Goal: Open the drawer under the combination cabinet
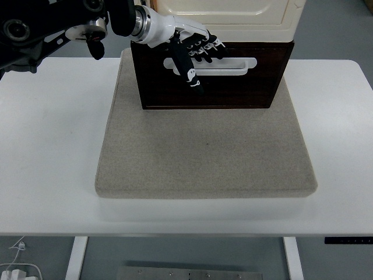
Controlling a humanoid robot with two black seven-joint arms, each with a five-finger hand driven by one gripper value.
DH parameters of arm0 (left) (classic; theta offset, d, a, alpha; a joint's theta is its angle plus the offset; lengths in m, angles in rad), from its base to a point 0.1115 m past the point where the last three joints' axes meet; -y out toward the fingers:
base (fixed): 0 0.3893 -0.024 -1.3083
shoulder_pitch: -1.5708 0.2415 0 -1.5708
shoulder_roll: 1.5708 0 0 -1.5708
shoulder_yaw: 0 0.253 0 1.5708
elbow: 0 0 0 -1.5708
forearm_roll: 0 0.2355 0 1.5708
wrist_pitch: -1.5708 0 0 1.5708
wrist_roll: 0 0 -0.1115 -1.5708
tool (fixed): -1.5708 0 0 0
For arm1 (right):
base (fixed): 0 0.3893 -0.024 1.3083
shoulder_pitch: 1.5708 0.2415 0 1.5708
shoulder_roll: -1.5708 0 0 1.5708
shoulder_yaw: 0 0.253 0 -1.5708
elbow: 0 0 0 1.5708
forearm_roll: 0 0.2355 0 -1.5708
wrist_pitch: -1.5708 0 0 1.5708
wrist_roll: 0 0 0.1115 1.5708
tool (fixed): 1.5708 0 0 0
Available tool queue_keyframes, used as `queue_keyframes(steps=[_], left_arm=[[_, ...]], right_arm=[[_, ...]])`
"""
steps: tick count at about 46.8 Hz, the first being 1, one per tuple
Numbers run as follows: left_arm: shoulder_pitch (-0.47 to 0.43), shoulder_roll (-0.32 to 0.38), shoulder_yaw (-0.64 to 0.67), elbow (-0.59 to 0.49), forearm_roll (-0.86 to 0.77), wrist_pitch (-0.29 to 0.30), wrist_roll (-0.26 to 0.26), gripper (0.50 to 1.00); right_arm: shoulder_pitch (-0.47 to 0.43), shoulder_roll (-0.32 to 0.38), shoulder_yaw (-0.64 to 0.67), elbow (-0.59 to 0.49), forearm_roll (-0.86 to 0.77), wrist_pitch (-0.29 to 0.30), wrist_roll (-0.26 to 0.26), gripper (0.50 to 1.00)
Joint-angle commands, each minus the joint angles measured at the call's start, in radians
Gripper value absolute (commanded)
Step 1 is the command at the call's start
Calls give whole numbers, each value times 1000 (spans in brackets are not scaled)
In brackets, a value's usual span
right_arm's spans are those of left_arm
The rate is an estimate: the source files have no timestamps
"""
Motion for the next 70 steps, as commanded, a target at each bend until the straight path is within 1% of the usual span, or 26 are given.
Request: queue_keyframes(steps=[1, 12, 18, 34, 41, 60, 64, 70], left_arm=[[4, -15, 1, 9, 1, 4, 0, 1000], [-2, -24, 16, 33, 11, 6, 6, 1000], [4, -61, 18, 56, 14, 8, 6, 1000], [4, -84, 19, 82, 16, 9, 8, 1000], [-1, -88, 29, 87, 16, 29, 9, 1000], [5, -88, 41, 87, 38, 32, 9, 1000], [11, -101, 41, 87, 38, 32, 9, 1000], [12, -101, 42, 87, 38, 32, 9, 1000]], right_arm=[[0, 0, 0, 0, 0, 0, 0, 928], [0, 0, 0, 0, 0, 0, 0, 928], [0, 0, 0, 0, 0, 0, 0, 928], [0, 0, 0, 0, 0, 0, 0, 928], [0, 0, 0, 0, 0, 0, 0, 928], [0, 0, 0, 0, 0, 0, 0, 928], [0, 0, 0, 0, 0, 0, 0, 928], [0, 0, 0, 0, 0, 0, 0, 928]])
